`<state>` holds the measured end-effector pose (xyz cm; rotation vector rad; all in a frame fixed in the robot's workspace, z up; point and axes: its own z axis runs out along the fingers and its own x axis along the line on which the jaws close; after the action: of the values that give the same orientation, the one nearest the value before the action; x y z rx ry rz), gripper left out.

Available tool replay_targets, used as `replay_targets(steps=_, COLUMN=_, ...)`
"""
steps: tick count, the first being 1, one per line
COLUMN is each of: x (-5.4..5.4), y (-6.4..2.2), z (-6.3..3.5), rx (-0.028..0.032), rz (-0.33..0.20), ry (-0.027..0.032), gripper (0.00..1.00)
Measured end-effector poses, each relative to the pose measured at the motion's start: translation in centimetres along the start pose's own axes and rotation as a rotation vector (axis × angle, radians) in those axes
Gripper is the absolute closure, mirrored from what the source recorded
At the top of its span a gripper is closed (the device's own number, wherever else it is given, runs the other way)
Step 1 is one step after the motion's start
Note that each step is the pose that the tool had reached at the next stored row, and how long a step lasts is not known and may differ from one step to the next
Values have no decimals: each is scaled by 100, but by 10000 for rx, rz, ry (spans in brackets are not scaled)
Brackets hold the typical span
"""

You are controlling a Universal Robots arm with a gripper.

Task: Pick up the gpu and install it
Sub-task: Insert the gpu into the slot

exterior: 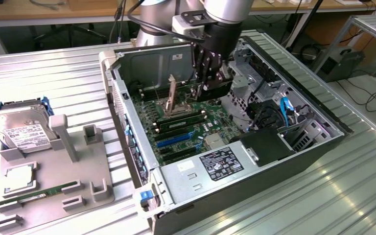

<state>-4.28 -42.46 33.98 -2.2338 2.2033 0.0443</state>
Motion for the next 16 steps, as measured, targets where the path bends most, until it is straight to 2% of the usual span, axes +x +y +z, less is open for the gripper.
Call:
replay_targets(steps=9, x=11, y=43, z=5, rx=-1, rz=1, ry=0, gripper=73)
replay_targets(steps=16, x=71, y=47, z=7, rx=-1, rz=0, ry=1, gripper=73)
